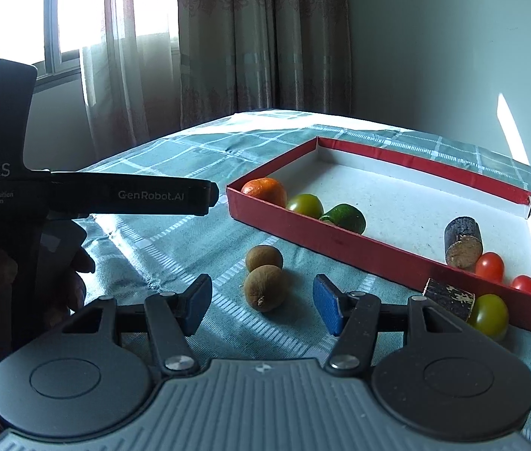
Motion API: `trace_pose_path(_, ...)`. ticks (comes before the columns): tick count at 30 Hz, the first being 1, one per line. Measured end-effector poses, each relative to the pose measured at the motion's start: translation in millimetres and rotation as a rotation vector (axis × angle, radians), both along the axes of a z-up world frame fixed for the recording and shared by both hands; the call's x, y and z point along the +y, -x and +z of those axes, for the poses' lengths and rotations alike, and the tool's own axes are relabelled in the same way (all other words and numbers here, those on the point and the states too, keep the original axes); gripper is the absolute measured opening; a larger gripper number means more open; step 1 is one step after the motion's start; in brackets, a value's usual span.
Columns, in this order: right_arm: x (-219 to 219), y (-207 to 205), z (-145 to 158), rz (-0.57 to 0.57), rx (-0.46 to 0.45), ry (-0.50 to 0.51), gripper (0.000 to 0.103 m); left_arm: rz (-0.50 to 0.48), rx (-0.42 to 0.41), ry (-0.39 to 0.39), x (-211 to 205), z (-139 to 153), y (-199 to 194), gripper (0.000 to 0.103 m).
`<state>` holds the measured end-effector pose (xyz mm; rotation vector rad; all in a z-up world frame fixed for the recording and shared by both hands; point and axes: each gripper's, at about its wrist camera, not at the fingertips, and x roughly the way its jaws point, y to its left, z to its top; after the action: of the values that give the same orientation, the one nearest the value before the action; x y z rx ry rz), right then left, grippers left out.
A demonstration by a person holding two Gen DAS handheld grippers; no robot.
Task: Organize fruits
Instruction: 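Reach to the brown kiwis and grasp one with the right gripper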
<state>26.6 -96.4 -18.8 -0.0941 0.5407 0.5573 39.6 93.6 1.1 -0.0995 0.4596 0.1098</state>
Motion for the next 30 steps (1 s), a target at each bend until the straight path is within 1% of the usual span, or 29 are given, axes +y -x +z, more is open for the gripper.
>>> trace_pose_path(2,3.1,-4.2,-0.7,-0.001,0.006,0.013,0.058,-0.001,0.002,0.001,-0.1,-0.2,-0.5,0.103)
trace_pose_path(3,4.5,-6.4,-1.4,-0.001,0.013,0.021,0.056,-0.001,0.004,0.002,-0.1,-0.3,-0.6,0.103)
trace_pose_path(5,6.5,-10.5,-4.0,-0.003,0.04,0.037,0.043,-0.001,0.006,0.002,0.5,-0.8,-1.2,0.103)
trace_pose_path(7,6.5,-12.7,-5.5,-0.004,0.059,0.042,0.036,-0.001,0.008,0.002,0.8,-1.3,-1.4,0.103)
trace_pose_path(9,5.5,-13.1,-5.4,-0.007,0.06,0.037,0.03,-0.002,0.011,0.0,0.3,-1.8,-1.9,0.103)
trace_pose_path(11,4.2,-12.9,-5.2,-0.011,0.061,0.033,0.028,-0.002,0.014,-0.003,-0.3,-2.1,-2.6,0.103)
trace_pose_path(17,0.0,-10.5,-3.3,-0.019,0.054,0.011,0.027,-0.002,0.019,-0.005,-0.3,-3.2,-3.9,0.103)
trace_pose_path(24,-16.7,5.2,2.8,-0.04,0.019,-0.019,0.027,-0.002,0.018,-0.006,-0.6,-3.2,-4.2,0.103)
trace_pose_path(26,-22.6,7.6,6.7,-0.05,0.009,-0.026,0.027,-0.001,0.018,-0.006,-0.5,-3.3,-4.2,0.103)
trace_pose_path(30,-36.5,5.6,23.7,-0.087,-0.036,-0.054,0.027,0.0,0.019,-0.008,-0.3,-3.9,-4.4,0.103)
